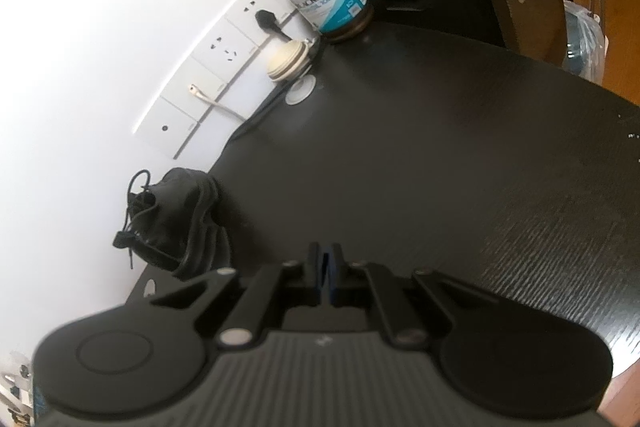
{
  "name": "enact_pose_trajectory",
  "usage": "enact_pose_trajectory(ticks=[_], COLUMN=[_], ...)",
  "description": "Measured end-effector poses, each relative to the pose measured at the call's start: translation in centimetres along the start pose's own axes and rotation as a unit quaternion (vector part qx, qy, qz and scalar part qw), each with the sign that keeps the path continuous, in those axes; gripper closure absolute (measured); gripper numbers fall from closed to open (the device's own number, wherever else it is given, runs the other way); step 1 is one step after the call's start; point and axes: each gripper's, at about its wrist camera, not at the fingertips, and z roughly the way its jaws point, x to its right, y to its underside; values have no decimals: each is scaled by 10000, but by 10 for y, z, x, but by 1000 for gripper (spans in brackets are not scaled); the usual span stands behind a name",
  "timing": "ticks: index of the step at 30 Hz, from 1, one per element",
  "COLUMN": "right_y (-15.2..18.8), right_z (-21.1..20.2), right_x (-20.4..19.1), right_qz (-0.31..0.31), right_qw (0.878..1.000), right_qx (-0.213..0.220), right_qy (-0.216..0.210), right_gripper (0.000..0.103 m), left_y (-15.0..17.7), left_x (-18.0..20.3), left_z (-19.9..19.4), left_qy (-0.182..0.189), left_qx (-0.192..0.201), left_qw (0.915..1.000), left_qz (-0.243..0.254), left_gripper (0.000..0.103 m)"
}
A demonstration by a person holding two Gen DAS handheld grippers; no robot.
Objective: Lace up shoes with both hands
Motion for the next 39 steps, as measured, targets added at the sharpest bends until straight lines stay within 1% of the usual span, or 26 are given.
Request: enact_pose_trajectory(ticks=[10, 19, 30, 39], right_y=[0, -3, -7, -7], right_z=[-3, -6, -11, -10], right_x=[5, 12, 32, 47], right_qz=[14, 65, 229, 317], right_qw=[10000, 9998, 9986, 9974], right_qx=[-4, 72, 171, 118], right_qy=[43, 162, 443, 639], right_gripper=[99, 99, 99, 99], left_y=[0, 2, 1, 2], left_x=[4, 10, 18, 22], left_z=[0, 1, 1, -1], left_qy=[-115, -96, -153, -132], left_qx=[-57, -155, -235, -261], left_qw=[9999, 9997, 9993, 9991], left_qz=[53, 165, 241, 313], left_gripper=[6, 1, 0, 0])
